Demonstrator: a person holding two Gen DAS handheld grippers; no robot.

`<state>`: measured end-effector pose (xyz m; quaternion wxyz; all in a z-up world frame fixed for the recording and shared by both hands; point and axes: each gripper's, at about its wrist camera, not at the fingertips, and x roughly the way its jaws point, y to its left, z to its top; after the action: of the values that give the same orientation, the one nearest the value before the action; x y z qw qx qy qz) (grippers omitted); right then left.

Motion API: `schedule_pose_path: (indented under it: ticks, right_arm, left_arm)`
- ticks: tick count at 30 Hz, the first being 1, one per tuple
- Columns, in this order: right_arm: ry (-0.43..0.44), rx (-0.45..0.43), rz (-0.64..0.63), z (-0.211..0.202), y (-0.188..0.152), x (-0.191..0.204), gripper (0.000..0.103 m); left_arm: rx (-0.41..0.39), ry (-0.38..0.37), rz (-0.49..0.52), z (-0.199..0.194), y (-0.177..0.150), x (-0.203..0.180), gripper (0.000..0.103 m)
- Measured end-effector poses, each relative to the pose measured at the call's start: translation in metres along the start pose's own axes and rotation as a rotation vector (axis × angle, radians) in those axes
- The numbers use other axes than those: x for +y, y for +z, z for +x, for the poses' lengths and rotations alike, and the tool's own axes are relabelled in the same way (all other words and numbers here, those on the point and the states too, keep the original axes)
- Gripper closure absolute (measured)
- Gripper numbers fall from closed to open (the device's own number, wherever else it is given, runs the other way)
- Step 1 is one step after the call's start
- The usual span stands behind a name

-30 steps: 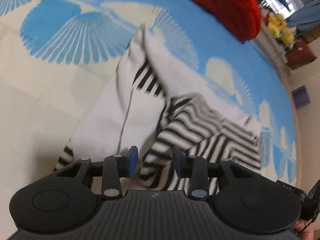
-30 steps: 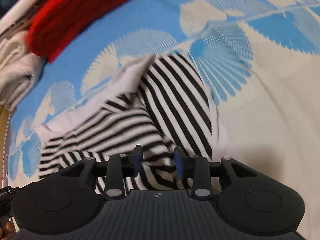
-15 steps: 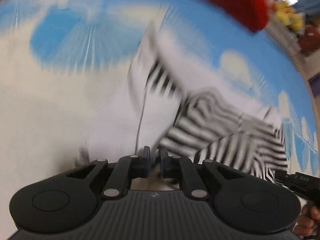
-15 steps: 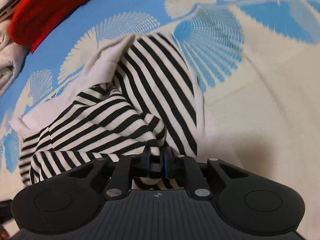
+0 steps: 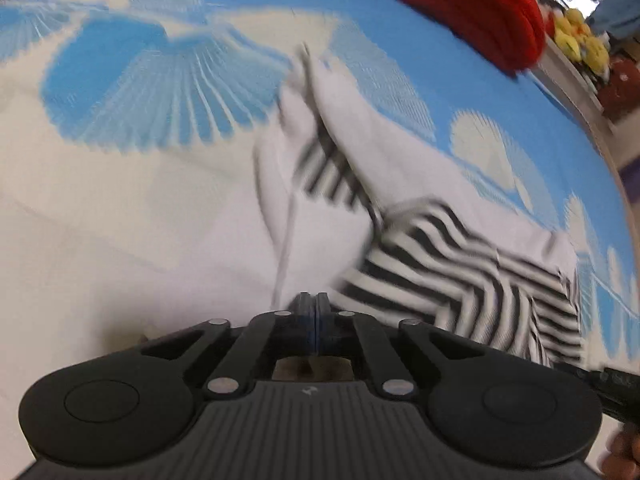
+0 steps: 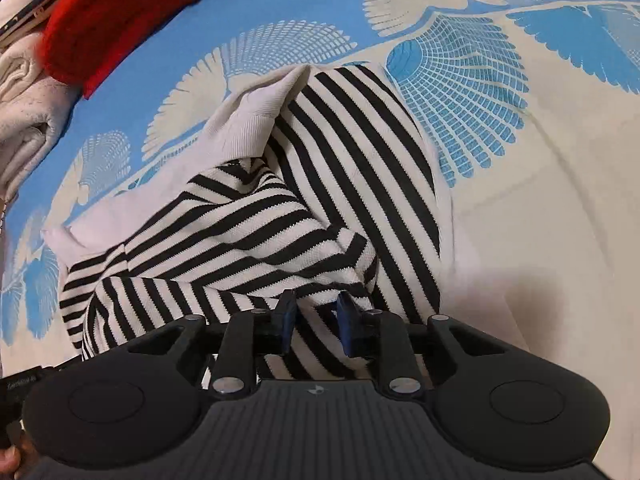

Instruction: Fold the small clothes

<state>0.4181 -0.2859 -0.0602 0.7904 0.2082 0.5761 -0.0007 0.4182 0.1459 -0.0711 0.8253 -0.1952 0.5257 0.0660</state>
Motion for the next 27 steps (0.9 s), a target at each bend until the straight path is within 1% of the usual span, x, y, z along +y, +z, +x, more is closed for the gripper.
schedule_pose_path:
  ticks: [1, 2, 3, 4, 5, 6, 7, 8, 9, 11, 13, 14, 15, 16, 17, 18, 20, 22, 23, 24, 25, 26, 27]
  right_arm:
    - [-0.008, -0.003, -0.030, -0.004, 0.001, 0.005, 0.079]
    - [-0.013, -0.020, -0.069, -0.009, 0.001, 0.011, 0.078]
    - [-0.007, -0.046, -0.100, -0.014, 0.003, 0.016, 0.078]
    - [0.007, -0.071, -0.118, -0.018, 0.003, 0.020, 0.078]
    - [0.030, -0.094, -0.127, -0.021, 0.003, 0.023, 0.077]
    - [0.052, -0.113, -0.129, -0.023, 0.005, 0.024, 0.077]
    - [0.067, -0.132, -0.129, -0.024, 0.007, 0.025, 0.077]
    - [0.066, -0.145, -0.130, -0.022, 0.011, 0.025, 0.077]
    - [0.055, -0.160, -0.130, -0.021, 0.014, 0.025, 0.077]
    - [0.031, -0.194, -0.140, -0.020, 0.017, 0.024, 0.076]
    - [0.007, -0.213, -0.159, -0.018, 0.021, 0.028, 0.070]
    - [-0.007, -0.218, -0.167, -0.016, 0.024, 0.026, 0.065]
    - [-0.022, -0.224, -0.178, -0.015, 0.024, 0.025, 0.064]
    - [-0.032, -0.229, -0.189, -0.014, 0.025, 0.026, 0.064]
    - [-0.034, -0.230, -0.195, -0.014, 0.029, 0.023, 0.063]
    - [-0.030, -0.227, -0.202, -0.014, 0.029, 0.023, 0.063]
    - [-0.010, -0.189, -0.221, -0.007, 0.030, 0.024, 0.063]
    - [0.005, -0.110, -0.244, 0.005, 0.029, 0.025, 0.063]
    - [0.006, -0.075, -0.243, 0.010, 0.029, 0.024, 0.067]
    - [0.018, -0.061, -0.227, 0.013, 0.029, 0.023, 0.088]
    - [0.058, -0.051, -0.194, 0.013, 0.030, 0.021, 0.098]
    - [0.119, -0.044, -0.146, 0.011, 0.032, 0.018, 0.099]
    - [0.160, -0.045, -0.110, 0.009, 0.033, 0.016, 0.099]
  left_arm:
    - [-0.040, 0.037, 0.034, -0.004, 0.002, -0.003, 0.100]
    - [-0.080, 0.053, 0.053, -0.009, 0.004, -0.006, 0.099]
    - [-0.119, 0.028, 0.045, -0.016, 0.006, -0.008, 0.099]
    - [-0.148, -0.028, 0.035, -0.023, 0.009, -0.010, 0.099]
    - [-0.169, -0.083, 0.046, -0.027, 0.009, -0.014, 0.095]
    - [-0.189, -0.131, 0.080, -0.031, 0.009, -0.022, 0.088]
    - [-0.198, -0.154, 0.111, -0.032, 0.008, -0.030, 0.081]
    - [-0.196, -0.175, 0.138, -0.031, 0.007, -0.037, 0.061]
    - [-0.187, -0.187, 0.147, -0.027, 0.005, -0.041, 0.055]
    - [-0.150, -0.196, 0.131, -0.017, 0.004, -0.044, 0.055]
    - [-0.109, -0.205, 0.091, -0.003, 0.007, -0.038, 0.055]
    - [-0.098, -0.207, 0.069, 0.001, 0.008, -0.031, 0.057]
    - [-0.082, -0.205, 0.048, 0.006, 0.009, -0.027, 0.059]
    - [-0.063, -0.203, 0.028, 0.012, 0.011, -0.024, 0.065]
    - [-0.043, -0.216, 0.009, 0.017, 0.012, -0.020, 0.082]
    - [-0.034, -0.228, -0.002, 0.021, 0.012, -0.017, 0.088]
    - [-0.051, -0.230, 0.004, 0.019, 0.015, -0.014, 0.098]
    - [-0.098, -0.227, 0.020, 0.011, 0.020, -0.015, 0.098]
    - [-0.131, -0.219, 0.031, 0.006, 0.022, -0.016, 0.098]
    - [-0.161, -0.206, 0.042, 0.000, 0.022, -0.017, 0.098]
    - [-0.182, -0.196, 0.054, -0.004, 0.023, -0.018, 0.098]
    - [-0.189, -0.192, 0.056, -0.005, 0.023, -0.018, 0.098]
    - [-0.176, -0.190, 0.054, -0.004, 0.023, -0.018, 0.098]
